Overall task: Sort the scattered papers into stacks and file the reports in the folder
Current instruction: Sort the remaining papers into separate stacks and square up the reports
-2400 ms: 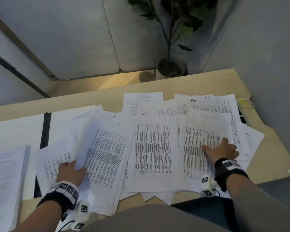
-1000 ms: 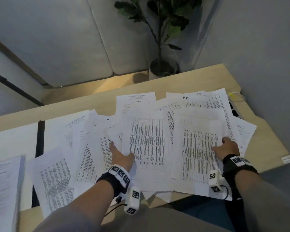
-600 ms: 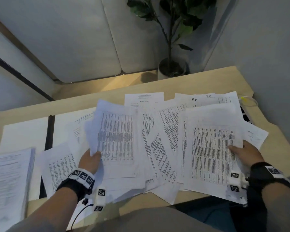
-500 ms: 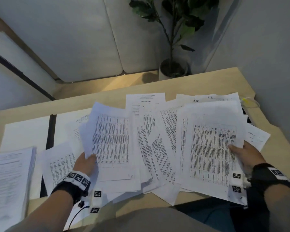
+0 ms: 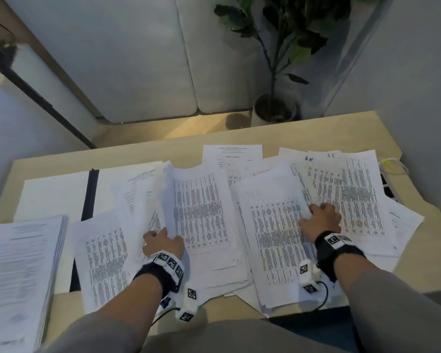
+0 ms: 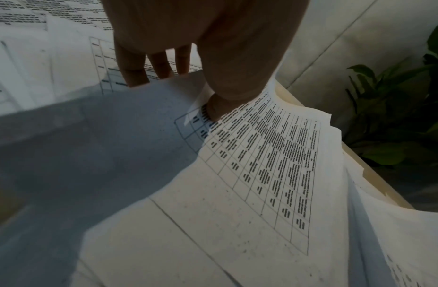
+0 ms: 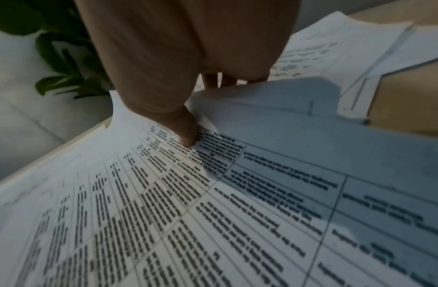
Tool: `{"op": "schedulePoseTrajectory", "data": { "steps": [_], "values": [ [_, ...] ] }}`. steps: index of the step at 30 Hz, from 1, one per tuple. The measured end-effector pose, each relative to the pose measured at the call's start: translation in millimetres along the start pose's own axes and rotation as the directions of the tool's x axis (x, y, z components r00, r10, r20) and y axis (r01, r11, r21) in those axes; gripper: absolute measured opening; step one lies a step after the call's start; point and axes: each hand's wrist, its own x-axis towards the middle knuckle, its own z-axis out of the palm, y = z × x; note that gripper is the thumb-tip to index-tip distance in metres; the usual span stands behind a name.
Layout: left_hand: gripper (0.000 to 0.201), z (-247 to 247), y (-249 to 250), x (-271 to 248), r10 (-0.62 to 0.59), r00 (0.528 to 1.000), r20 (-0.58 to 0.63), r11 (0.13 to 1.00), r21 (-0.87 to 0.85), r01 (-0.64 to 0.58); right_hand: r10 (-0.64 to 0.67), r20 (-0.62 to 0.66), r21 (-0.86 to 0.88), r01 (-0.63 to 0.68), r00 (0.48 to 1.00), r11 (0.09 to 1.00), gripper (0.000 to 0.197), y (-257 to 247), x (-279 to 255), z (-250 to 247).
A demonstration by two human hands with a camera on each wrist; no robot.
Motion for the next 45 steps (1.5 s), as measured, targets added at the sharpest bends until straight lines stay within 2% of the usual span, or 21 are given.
{"op": "schedulePoseTrajectory", "data": {
  "steps": [5,9,12,17,19,23,27,29,34,41,45],
  "values": [
    [0.037,1.6,-0.7,-1.1,0.051,0.999,-0.004,0.991,-0.121,-0.051,0.035,0.0,-0.091,-0.035,0.999,0.995,0.051,-4.8,1.9,0.1],
    [0.045,2.8,-8.8,-1.3,0.092,0.995,-0.037,0.984,-0.148,-0.097,0.058,-0.033,-0.026,-0.058,0.998,0.998,0.052,6.3,6.3,1.4],
    [0.034,9.9,-14.6,2.6,0.099,0.995,-0.014,0.98,-0.174,-0.099,0.041,-0.021,-0.033,-0.042,0.999,0.999,0.049,8.6,11.7,0.9],
    [0.05,14.2,-8.0,-2.1,0.12,0.993,-0.005,0.98,-0.16,-0.119,0.016,-0.023,-0.058,-0.018,1.0,0.998,0.044,2.7,14.7,1.6],
    [0.055,8.3,-1.2,-10.0,0.09,0.996,0.016,0.984,-0.153,-0.086,0.011,-0.025,-0.045,-0.012,1.0,0.999,0.042,1.9,14.0,3.5],
    [0.048,9.8,3.4,-6.0,0.084,0.995,0.049,0.994,-0.069,-0.081,-0.002,-0.034,-0.038,0.0,0.999,0.999,0.036,3.4,13.7,5.2],
    [0.084,13.7,15.0,-6.2,0.019,0.998,0.065,0.997,0.067,-0.024,-0.008,-0.034,-0.051,0.007,0.999,0.999,0.04,3.9,14.0,5.5],
    [0.084,17.6,22.4,-7.3,-0.009,0.998,0.064,0.998,0.064,0.004,-0.013,-0.035,-0.061,0.011,0.999,0.998,0.039,4.8,14.8,5.4],
    [0.08,17.8,29.9,-8.5,-0.063,0.998,0.03,0.968,0.244,0.054,-0.018,-0.032,-0.092,0.015,0.999,0.996,0.042,6.4,15.6,7.2],
    [0.082,19.1,29.2,-8.0,-0.068,0.997,0.025,0.981,0.183,0.063,-0.019,-0.051,-0.101,0.014,0.999,0.995,0.041,4.9,14.7,9.1],
    [0.095,22.8,26.9,-9.2,-0.107,0.994,-0.002,0.992,0.065,0.107,-0.024,-0.056,-0.107,0.018,0.998,0.994,0.041,4.5,13.5,9.4]
  ]
}}
